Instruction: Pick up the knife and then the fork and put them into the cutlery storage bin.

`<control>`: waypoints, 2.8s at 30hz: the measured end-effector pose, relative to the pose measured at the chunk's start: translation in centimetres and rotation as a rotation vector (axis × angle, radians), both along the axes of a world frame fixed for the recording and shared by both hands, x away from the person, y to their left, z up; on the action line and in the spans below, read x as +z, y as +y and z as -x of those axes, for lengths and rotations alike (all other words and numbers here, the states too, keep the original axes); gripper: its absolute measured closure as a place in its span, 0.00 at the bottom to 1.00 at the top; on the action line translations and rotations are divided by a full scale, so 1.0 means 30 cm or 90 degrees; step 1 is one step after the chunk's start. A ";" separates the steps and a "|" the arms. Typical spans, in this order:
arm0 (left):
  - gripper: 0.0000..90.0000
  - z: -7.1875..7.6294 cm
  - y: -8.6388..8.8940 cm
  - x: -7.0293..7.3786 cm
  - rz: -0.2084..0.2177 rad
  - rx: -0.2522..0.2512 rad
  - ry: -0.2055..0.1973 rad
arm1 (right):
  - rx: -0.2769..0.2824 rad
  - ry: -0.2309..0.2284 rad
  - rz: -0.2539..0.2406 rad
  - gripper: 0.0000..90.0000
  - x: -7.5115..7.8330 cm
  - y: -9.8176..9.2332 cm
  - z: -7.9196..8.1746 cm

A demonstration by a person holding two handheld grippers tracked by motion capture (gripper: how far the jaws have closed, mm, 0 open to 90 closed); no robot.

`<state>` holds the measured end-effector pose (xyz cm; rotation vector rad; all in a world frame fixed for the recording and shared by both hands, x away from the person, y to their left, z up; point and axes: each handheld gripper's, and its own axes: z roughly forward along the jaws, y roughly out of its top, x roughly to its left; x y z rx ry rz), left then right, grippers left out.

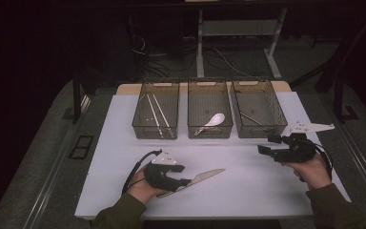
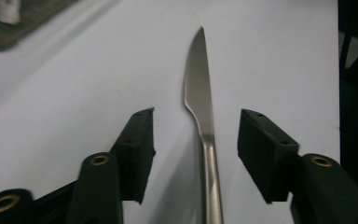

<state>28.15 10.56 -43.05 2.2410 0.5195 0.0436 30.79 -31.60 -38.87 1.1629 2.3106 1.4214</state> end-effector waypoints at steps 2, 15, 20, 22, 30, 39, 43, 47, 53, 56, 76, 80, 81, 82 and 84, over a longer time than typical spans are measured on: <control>0.57 0.001 -0.009 -0.008 -0.024 -0.013 0.002 | 0.011 0.003 0.002 0.34 -0.010 0.013 0.021; 0.77 0.030 -0.042 -0.040 -0.083 -0.013 -0.015 | 0.041 0.017 0.023 0.34 -0.054 0.056 0.079; 0.87 0.041 -0.051 -0.040 -0.089 -0.018 -0.023 | 0.040 0.017 0.024 0.34 -0.058 0.059 0.079; 0.87 0.036 -0.049 -0.040 -0.086 -0.024 -0.019 | 0.039 0.018 0.025 0.34 -0.059 0.059 0.079; 0.78 0.033 -0.018 -0.034 -0.094 -0.030 -0.012 | 0.040 0.022 0.024 0.34 -0.060 0.058 0.079; 0.88 0.023 -0.013 -0.041 -0.084 -0.020 0.003 | 0.042 0.022 0.023 0.34 -0.063 0.064 0.079; 0.88 0.016 -0.011 -0.038 -0.086 -0.030 0.005 | 0.043 0.024 0.024 0.34 -0.065 0.064 0.079; 0.88 0.017 -0.015 -0.031 -0.089 -0.034 -0.002 | 0.040 0.023 0.021 0.34 -0.064 0.060 0.078; 0.88 0.018 -0.009 -0.001 -0.052 -0.024 -0.020 | 0.044 0.024 0.015 0.34 -0.063 0.061 0.078; 0.88 0.017 -0.007 0.014 -0.029 -0.015 -0.023 | 0.050 0.029 0.009 0.33 -0.062 0.074 0.081; 0.88 0.009 -0.039 0.092 0.048 -0.019 -0.063 | 0.080 0.024 -0.007 0.33 -0.051 0.124 0.086; 0.88 -0.001 -0.066 0.096 0.045 -0.025 -0.068 | 0.103 0.027 -0.020 0.34 -0.044 0.173 0.085; 0.88 -0.003 -0.071 0.098 0.043 -0.027 -0.070 | 0.112 0.026 -0.022 0.34 -0.042 0.190 0.084; 0.88 -0.006 -0.076 0.099 0.047 -0.027 -0.070 | 0.121 0.025 -0.026 0.35 -0.040 0.206 0.082; 0.88 -0.009 -0.084 0.102 0.047 -0.026 -0.072 | 0.135 0.027 -0.043 0.36 -0.031 0.238 0.077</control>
